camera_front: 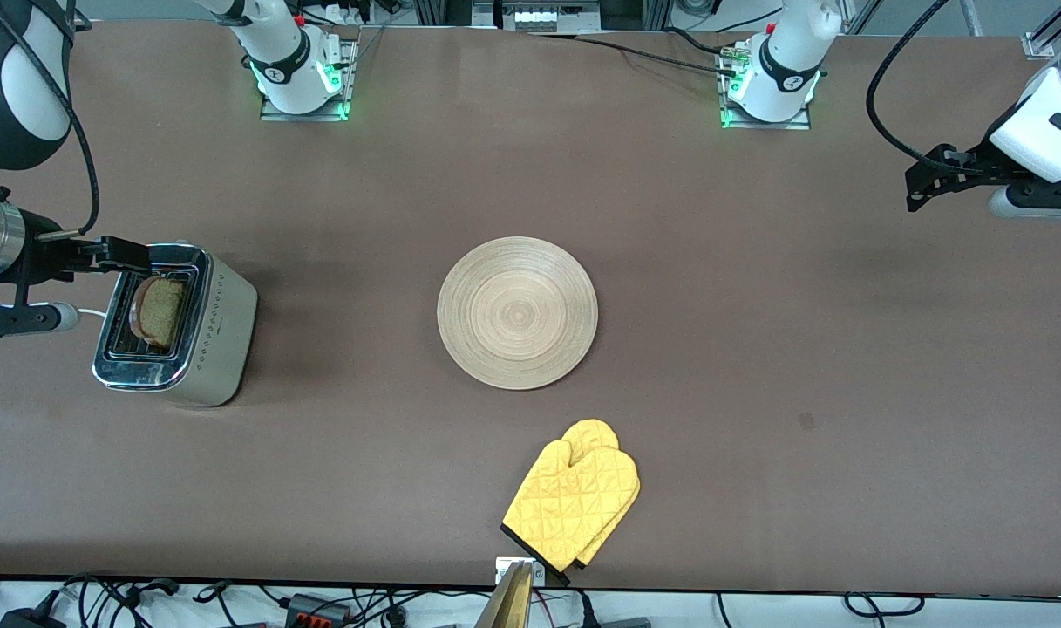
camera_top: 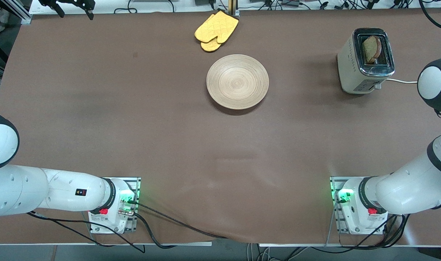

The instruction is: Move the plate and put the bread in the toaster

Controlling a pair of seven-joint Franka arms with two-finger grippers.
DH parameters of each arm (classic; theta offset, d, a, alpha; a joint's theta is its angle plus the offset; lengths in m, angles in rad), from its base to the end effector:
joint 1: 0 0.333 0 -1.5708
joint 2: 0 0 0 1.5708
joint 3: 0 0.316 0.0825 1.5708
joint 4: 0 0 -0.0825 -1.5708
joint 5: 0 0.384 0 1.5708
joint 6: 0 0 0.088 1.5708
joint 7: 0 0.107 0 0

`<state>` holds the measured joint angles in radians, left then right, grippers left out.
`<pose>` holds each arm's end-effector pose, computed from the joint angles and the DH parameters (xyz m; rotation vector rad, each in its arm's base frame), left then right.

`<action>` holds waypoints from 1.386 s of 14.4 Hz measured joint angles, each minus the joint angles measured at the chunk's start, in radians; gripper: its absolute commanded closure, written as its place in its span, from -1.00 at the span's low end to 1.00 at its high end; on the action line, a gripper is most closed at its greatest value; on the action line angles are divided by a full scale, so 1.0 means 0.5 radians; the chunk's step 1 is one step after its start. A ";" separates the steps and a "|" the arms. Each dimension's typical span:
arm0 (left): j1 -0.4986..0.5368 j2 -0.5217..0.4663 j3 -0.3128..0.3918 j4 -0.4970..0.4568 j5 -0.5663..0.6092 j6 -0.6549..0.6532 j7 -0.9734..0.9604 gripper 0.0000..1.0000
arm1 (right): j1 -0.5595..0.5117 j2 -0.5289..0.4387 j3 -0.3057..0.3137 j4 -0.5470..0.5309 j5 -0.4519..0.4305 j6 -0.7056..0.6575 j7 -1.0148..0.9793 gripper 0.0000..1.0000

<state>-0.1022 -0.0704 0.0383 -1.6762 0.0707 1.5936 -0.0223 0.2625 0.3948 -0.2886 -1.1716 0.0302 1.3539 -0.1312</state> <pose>0.5329 -0.0260 0.6152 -3.0724 0.0672 0.0143 0.6416 0.0257 0.5618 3.0549 0.1818 -0.3112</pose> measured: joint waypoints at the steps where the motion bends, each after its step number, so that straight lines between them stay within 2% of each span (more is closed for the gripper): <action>1: 0.000 0.000 0.000 0.000 0.000 -0.007 0.000 -1.00 | 0.001 0.006 0.001 0.000 0.000 0.000 0.000 -1.00; 13: 0.000 0.000 0.000 0.000 0.000 -0.019 0.000 -1.00 | -0.008 -0.010 -0.010 -0.008 0.001 0.003 0.000 -1.00; 18: 0.000 0.000 0.000 0.000 0.000 -0.020 0.000 -1.00 | -0.097 -0.242 -0.018 -0.371 0.002 0.129 0.006 -1.00; 20: 0.000 0.000 0.001 0.000 0.000 -0.020 0.000 -1.00 | -0.235 -0.292 0.114 -0.429 0.002 0.140 0.037 -1.00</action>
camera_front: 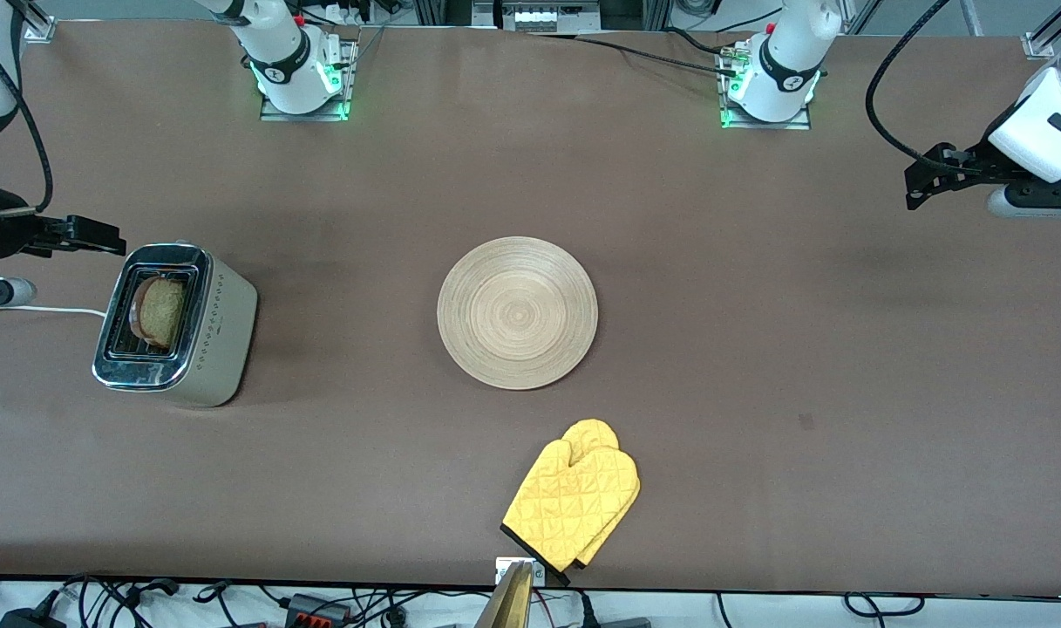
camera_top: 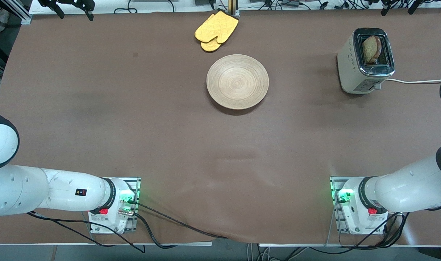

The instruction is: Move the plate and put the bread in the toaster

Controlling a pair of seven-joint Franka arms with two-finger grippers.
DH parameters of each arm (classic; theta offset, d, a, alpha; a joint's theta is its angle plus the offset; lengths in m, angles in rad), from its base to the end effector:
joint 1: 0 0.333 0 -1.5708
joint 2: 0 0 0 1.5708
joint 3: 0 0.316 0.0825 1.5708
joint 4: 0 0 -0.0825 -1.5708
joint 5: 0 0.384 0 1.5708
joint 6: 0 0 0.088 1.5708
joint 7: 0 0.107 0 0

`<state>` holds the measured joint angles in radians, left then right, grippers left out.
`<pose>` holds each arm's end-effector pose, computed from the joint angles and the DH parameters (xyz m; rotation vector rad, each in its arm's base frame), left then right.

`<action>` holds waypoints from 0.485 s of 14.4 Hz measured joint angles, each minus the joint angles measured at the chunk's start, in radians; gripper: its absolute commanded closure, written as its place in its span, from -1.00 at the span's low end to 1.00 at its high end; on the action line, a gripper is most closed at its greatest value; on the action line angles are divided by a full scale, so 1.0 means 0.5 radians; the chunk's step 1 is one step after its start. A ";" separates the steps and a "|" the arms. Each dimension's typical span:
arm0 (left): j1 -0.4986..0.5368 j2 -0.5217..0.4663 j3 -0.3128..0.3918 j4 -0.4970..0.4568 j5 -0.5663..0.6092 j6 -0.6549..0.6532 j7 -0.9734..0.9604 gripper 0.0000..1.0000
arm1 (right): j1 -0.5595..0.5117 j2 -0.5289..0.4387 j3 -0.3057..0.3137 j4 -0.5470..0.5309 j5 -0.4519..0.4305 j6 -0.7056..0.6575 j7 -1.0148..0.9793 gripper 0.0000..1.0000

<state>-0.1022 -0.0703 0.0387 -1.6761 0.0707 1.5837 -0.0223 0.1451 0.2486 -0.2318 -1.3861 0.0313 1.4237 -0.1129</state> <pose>0.5318 -0.0256 0.6143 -3.0719 0.0661 0.0295 0.6078 -0.0322 0.5571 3.1194 0.0447 -0.3225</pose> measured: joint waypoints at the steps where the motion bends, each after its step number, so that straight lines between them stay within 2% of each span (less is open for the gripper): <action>1: 0.000 0.000 0.000 0.000 0.000 0.000 0.000 -1.00 | -0.118 -0.025 0.108 -0.029 0.000 0.014 0.009 -1.00; 3: 0.000 0.000 0.000 0.000 0.000 0.000 0.000 -1.00 | -0.286 -0.094 0.246 -0.117 -0.001 0.102 0.010 -1.00; 7: 0.000 0.000 0.000 0.000 0.000 0.000 0.000 -1.00 | -0.323 -0.312 0.334 -0.425 -0.042 0.346 0.010 -1.00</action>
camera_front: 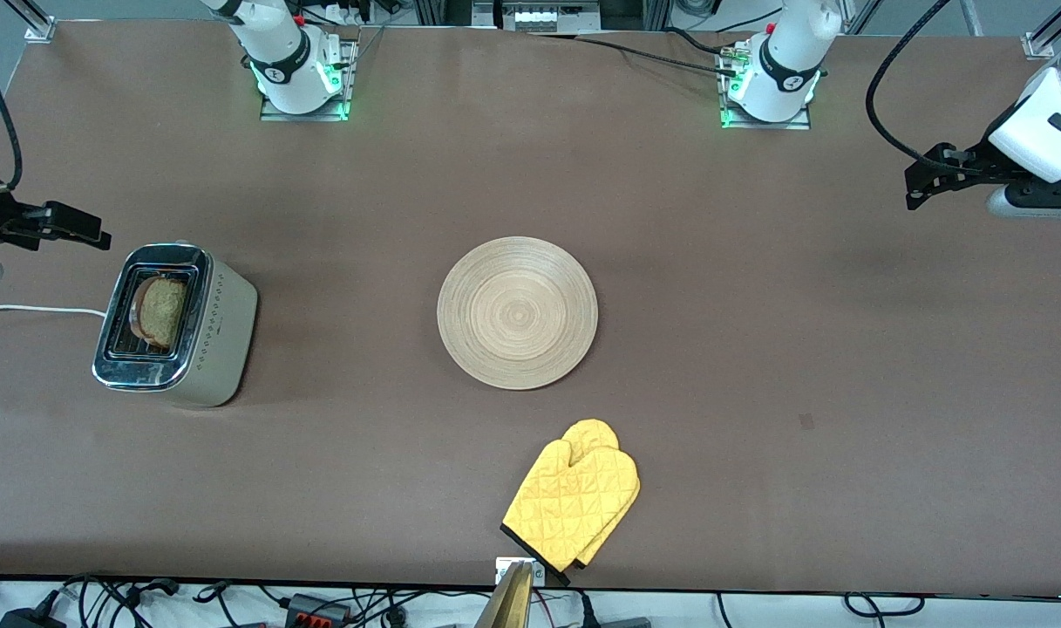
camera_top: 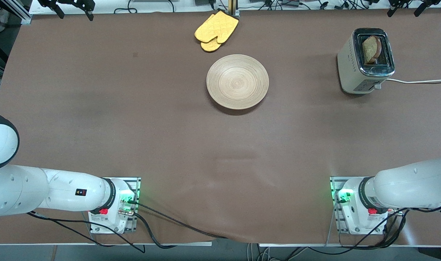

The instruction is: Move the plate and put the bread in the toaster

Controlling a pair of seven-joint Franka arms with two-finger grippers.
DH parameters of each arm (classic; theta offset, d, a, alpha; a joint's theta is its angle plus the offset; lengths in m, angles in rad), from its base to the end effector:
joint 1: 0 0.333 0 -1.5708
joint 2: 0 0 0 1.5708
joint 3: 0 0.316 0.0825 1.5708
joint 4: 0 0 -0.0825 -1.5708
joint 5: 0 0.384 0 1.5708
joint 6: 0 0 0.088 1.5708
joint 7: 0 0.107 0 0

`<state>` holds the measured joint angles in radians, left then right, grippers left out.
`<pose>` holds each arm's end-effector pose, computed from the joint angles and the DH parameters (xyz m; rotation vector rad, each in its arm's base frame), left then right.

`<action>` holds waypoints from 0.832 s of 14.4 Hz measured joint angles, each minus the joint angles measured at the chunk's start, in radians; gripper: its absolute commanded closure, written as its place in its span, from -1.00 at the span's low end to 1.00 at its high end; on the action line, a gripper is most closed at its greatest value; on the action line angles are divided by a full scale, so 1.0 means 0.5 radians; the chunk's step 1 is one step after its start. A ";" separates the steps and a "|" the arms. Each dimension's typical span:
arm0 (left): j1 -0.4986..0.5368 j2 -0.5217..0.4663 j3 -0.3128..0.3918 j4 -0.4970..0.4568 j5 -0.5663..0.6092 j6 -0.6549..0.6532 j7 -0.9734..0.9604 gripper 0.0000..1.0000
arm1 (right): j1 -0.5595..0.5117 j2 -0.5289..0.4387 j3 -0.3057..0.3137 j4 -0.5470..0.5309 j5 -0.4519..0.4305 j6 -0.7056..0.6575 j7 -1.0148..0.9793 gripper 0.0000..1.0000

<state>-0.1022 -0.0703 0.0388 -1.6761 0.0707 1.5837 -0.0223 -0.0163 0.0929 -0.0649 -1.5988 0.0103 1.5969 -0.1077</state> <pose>0.5318 -0.0256 0.6143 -3.0719 0.0659 0.0295 0.5783 -0.0444 0.5608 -3.1247 -0.0402 0.1466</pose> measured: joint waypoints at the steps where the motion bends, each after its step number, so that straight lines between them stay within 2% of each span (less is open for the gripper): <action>1: 0.000 0.000 0.000 0.000 0.000 0.000 0.000 -1.00 | 0.000 -0.028 0.013 -0.036 -0.011 0.014 0.000 -1.00; 7: 0.000 0.000 0.000 0.000 0.000 0.000 0.000 -1.00 | 0.009 -0.055 0.047 -0.077 -0.135 0.168 0.000 -1.00; 12: 0.000 0.000 0.000 0.000 0.000 0.000 0.000 -1.00 | 0.015 -0.052 0.051 -0.077 -0.156 0.135 0.000 -1.00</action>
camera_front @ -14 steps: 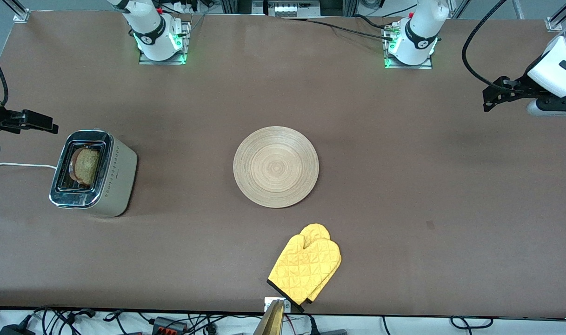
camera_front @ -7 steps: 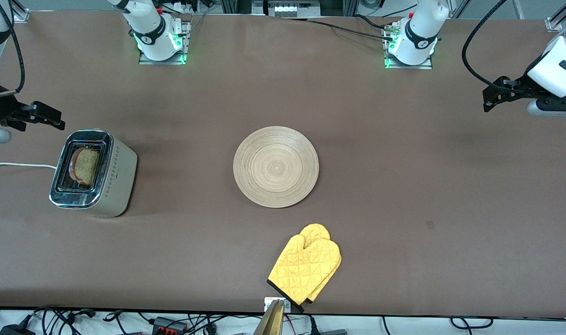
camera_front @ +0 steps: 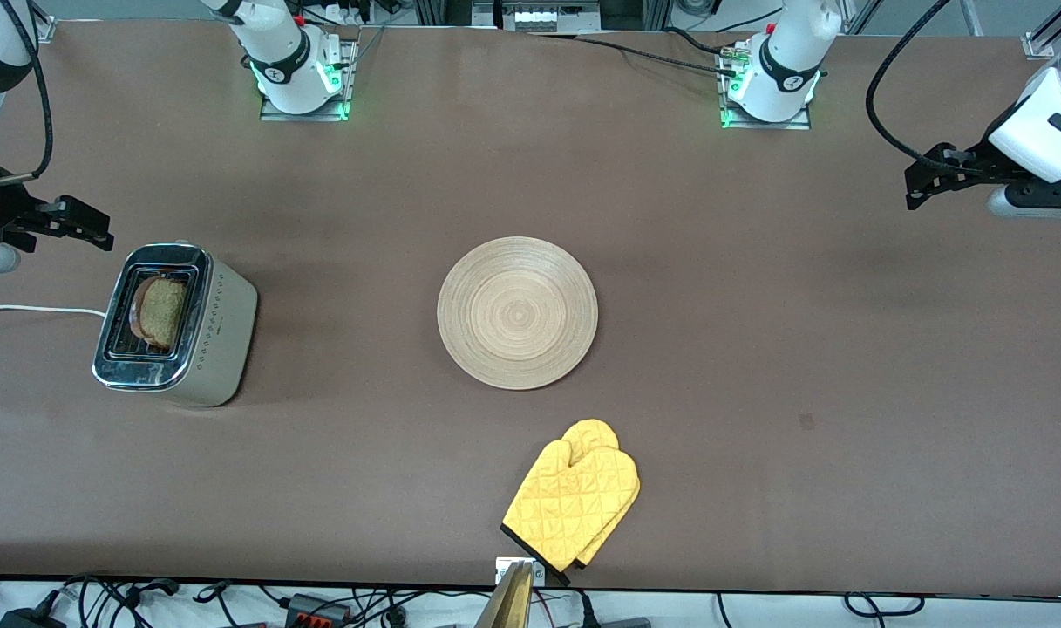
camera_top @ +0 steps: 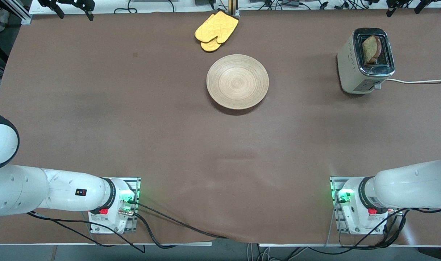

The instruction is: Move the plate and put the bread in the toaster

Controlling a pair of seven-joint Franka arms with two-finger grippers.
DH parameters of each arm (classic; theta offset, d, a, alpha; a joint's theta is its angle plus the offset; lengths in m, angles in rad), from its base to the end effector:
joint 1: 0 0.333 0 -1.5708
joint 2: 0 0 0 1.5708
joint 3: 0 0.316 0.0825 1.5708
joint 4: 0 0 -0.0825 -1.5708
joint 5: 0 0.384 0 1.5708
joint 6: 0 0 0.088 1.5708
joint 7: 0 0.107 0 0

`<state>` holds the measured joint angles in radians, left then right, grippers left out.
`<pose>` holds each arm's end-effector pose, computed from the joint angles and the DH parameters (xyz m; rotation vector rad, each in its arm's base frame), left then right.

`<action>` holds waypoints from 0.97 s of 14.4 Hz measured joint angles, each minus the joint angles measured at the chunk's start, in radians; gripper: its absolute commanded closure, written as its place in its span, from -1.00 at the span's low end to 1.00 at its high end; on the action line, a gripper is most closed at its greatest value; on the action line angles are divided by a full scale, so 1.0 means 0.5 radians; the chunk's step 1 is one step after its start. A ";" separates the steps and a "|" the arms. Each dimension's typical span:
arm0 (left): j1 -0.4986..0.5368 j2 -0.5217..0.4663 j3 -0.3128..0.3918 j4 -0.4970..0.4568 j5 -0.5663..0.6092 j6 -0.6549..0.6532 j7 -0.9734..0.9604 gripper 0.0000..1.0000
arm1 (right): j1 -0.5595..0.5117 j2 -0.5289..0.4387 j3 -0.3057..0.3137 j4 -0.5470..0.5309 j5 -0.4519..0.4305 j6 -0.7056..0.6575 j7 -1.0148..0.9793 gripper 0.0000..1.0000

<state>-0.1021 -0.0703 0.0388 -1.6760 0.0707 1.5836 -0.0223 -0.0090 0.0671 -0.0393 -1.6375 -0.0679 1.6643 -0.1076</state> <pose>0.5318 -0.0255 0.6144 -3.0719 0.0658 0.0295 0.5777 -0.0339 0.5631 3.0723 0.1030 -0.0701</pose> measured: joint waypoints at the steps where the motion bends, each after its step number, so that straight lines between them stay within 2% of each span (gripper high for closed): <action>1: 0.000 0.000 0.000 0.000 0.000 0.000 0.000 -1.00 | 0.006 0.004 0.002 0.003 0.000 -0.015 0.000 -1.00; 14: 0.000 0.000 0.000 0.000 0.000 0.000 0.000 -1.00 | 0.026 0.010 -0.002 0.017 0.014 -0.057 0.002 -1.00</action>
<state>-0.1021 -0.0703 0.0388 -1.6760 0.0707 1.5836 -0.0224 0.0039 0.0719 -0.0405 -1.6291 -0.0609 1.6356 -0.1066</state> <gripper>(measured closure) 0.000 0.000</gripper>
